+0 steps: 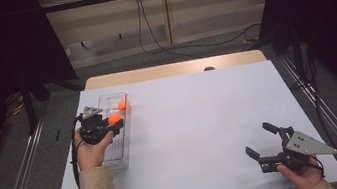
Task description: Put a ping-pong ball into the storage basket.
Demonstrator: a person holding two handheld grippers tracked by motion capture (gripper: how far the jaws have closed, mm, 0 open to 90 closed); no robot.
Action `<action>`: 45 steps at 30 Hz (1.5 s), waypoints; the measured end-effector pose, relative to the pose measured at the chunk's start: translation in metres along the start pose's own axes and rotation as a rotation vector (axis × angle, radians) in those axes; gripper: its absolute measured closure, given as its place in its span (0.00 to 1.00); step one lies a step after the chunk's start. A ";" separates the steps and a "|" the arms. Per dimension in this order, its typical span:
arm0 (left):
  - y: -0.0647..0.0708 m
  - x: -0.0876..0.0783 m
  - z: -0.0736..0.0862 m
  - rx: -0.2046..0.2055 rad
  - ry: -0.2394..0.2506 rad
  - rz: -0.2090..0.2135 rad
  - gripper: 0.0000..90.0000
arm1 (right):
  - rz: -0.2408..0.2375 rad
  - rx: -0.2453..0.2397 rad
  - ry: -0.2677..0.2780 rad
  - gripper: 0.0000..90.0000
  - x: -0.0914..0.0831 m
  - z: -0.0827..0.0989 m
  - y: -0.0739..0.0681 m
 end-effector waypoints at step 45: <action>-0.016 -0.001 0.011 -0.009 -0.032 -0.067 0.56 | -0.003 -0.002 0.000 0.04 0.000 0.000 -0.001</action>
Point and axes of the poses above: each handheld gripper's, and its own axes: x roughly forward along the jaws, z roughly out of its underside, y roughly to its right, the point moved 9 cm from there along x, roughly forward along the jaws, and after that the axes turned 9 degrees about y, right-handed, at the moved point
